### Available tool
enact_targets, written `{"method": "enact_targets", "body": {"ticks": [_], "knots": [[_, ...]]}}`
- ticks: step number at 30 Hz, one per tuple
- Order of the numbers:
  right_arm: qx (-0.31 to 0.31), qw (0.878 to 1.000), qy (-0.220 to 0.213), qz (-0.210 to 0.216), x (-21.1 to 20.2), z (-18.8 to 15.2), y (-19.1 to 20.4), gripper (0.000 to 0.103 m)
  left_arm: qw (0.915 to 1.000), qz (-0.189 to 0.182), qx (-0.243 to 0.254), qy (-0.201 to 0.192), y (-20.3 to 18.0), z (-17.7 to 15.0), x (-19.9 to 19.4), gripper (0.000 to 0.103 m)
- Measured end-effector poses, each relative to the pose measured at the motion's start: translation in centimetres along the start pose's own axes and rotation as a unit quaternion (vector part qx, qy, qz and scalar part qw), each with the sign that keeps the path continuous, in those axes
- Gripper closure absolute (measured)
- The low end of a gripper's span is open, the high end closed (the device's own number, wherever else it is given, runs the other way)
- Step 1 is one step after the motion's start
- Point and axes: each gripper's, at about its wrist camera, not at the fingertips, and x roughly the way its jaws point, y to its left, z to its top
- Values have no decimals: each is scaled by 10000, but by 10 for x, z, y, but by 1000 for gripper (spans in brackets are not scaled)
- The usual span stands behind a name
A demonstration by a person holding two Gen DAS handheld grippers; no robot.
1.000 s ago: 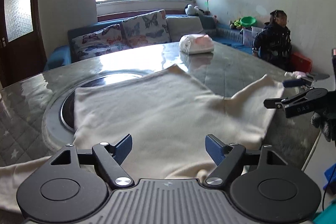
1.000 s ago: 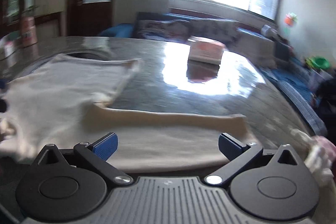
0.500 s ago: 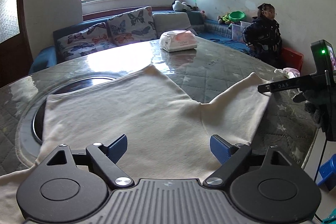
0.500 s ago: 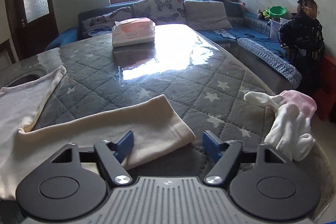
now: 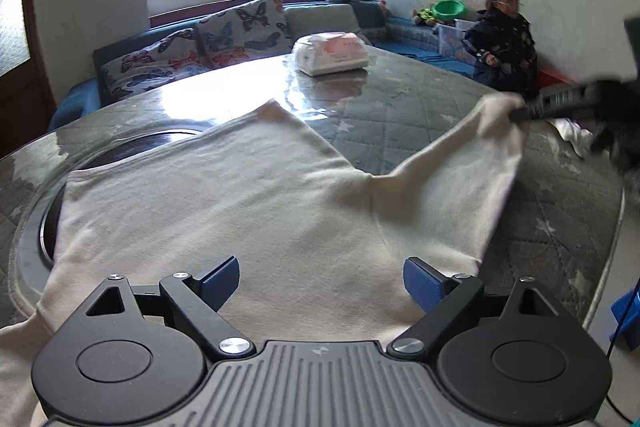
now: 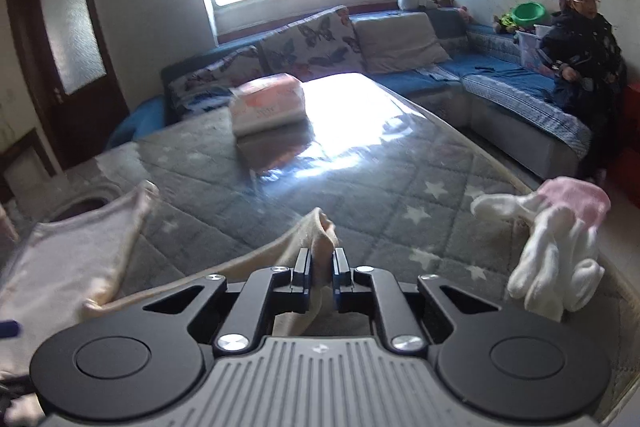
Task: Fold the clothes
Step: 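Grasp the sweatshirt side with the right gripper and fold it over the body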
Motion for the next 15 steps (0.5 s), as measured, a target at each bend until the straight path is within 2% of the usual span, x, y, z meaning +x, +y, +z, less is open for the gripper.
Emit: {"method": "enact_targets", "body": {"ticks": [4,8,15], "knots": [[-130,9989,-112,440,-18,18,20,94,9999,2,110,16,-6,-3,2,9],[-346,9940,-140,1024,-29,34,53,94,10000,1,-81,-54,3,-4,-6,8],[-888,9751,-4,2033,-31,51,127,94,9976,329,-552,-258,38,-12,-34,5]]}}
